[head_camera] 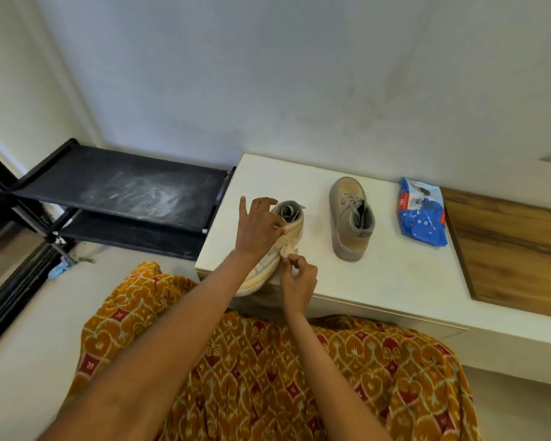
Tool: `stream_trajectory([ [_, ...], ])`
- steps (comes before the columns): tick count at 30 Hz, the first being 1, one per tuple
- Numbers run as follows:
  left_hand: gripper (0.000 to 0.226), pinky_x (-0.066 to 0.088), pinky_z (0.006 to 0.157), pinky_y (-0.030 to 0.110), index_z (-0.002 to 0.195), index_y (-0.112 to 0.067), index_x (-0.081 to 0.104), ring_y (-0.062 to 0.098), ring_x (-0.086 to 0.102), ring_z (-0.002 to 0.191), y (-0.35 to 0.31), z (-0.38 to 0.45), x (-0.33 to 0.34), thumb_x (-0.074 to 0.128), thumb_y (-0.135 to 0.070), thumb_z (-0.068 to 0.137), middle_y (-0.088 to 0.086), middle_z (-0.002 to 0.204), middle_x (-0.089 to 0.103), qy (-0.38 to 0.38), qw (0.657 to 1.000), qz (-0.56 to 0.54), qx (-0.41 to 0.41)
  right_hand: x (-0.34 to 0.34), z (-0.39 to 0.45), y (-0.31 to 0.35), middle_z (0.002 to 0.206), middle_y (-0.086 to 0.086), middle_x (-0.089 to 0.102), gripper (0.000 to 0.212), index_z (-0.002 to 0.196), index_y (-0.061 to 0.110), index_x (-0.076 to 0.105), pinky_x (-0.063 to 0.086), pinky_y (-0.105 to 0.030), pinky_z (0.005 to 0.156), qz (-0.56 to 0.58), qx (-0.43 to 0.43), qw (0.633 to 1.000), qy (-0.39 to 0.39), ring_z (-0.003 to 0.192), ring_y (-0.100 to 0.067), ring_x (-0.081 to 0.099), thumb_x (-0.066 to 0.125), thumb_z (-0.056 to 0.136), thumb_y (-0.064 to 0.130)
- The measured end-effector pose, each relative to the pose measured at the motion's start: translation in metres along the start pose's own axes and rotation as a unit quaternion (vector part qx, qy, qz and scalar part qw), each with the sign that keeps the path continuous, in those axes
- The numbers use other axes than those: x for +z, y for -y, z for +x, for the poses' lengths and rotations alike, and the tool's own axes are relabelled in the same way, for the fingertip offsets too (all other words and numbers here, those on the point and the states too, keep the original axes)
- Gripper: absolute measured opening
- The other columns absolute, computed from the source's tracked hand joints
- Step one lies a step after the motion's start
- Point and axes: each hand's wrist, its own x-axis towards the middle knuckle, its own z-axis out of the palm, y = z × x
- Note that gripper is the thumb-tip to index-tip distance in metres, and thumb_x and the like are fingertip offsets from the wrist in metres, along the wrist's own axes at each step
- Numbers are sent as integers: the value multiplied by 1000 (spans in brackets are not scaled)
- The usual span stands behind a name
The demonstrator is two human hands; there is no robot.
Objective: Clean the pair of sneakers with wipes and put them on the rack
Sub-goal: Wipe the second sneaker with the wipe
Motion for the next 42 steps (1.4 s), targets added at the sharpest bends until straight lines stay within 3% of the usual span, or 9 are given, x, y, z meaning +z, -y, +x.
stream_trajectory([
  [3, 21, 7, 114, 48, 98, -27, 73, 17, 37, 129, -1, 1, -2, 60, -40, 87, -2, 134, 50, 12, 999, 29, 8, -12, -3, -6, 104, -7, 57, 13, 101, 11, 64, 45, -22, 82, -6, -51, 996, 67, 94, -9, 47, 62, 89, 15],
  [5, 22, 7, 114, 47, 100, -27, 72, 19, 37, 128, -2, 5, -7, 59, -39, 88, -2, 134, 49, 34, 997, 58, 36, -18, 7, -3, 105, -2, 57, 11, 98, 12, 63, 48, -22, 86, 15, -67, 996, 54, 97, -10, 51, 64, 87, 12],
  [9, 26, 4, 115, 44, 112, -30, 67, 20, 22, 138, 8, 21, -24, 55, -36, 90, -2, 146, 37, 139, 978, 87, 131, -21, 31, 8, 103, -1, 65, 9, 95, 9, 66, 38, 1, 67, 29, -30, 998, 56, 90, -10, 58, 64, 86, 12],
  [13, 50, -1, 115, 49, 132, -40, 48, 23, -1, 145, 36, 34, -38, 64, -37, 85, -3, 157, 13, 222, 934, 160, 228, -16, 38, 12, 93, 2, 65, 17, 101, 12, 63, 40, -11, 63, 19, -5, 999, 31, 85, -15, 61, 66, 85, 16],
  [18, 42, -7, 114, 46, 117, -40, 61, 23, -2, 145, 34, 42, -33, 72, -37, 77, -5, 156, 15, 152, 924, 175, 304, -5, 26, 4, 100, -4, 62, 21, 107, 20, 65, 42, -23, 69, -62, -27, 998, -16, 86, -12, 50, 65, 87, 26],
  [25, 38, -6, 116, 49, 122, -37, 60, 21, -1, 145, 42, 44, -23, 65, -39, 84, -4, 156, 15, 118, 959, 145, 212, 15, 58, 13, 105, -5, 64, 15, 103, 15, 66, 39, -23, 70, -81, -48, 994, -54, 97, -18, 52, 61, 90, 20],
  [34, 38, -12, 112, 50, 119, -32, 62, 23, 8, 144, 36, 52, -17, 65, -39, 83, -1, 153, 26, 104, 972, 148, 147, 2, 89, 7, 94, -5, 73, 15, 97, 15, 74, 45, -17, 66, -22, -75, 995, 58, 87, -19, 66, 66, 85, 13],
  [39, 39, -10, 112, 53, 117, -34, 63, 24, 16, 142, 40, 52, -13, 68, -42, 79, -3, 146, 37, 94, 978, 136, 131, -18, 46, -19, 93, -6, 67, 15, 99, 19, 73, 38, -5, 67, -45, -99, 991, 83, 83, -11, 57, 67, 85, 19],
  [42, 41, -8, 113, 55, 119, -31, 63, 25, 18, 142, 42, 52, -11, 68, -43, 79, 1, 145, 40, 86, 978, 142, 127, -26, 33, -24, 94, -5, 61, 16, 101, 21, 71, 37, -7, 64, -93, -107, 984, 103, 83, -10, 54, 66, 86, 23],
])
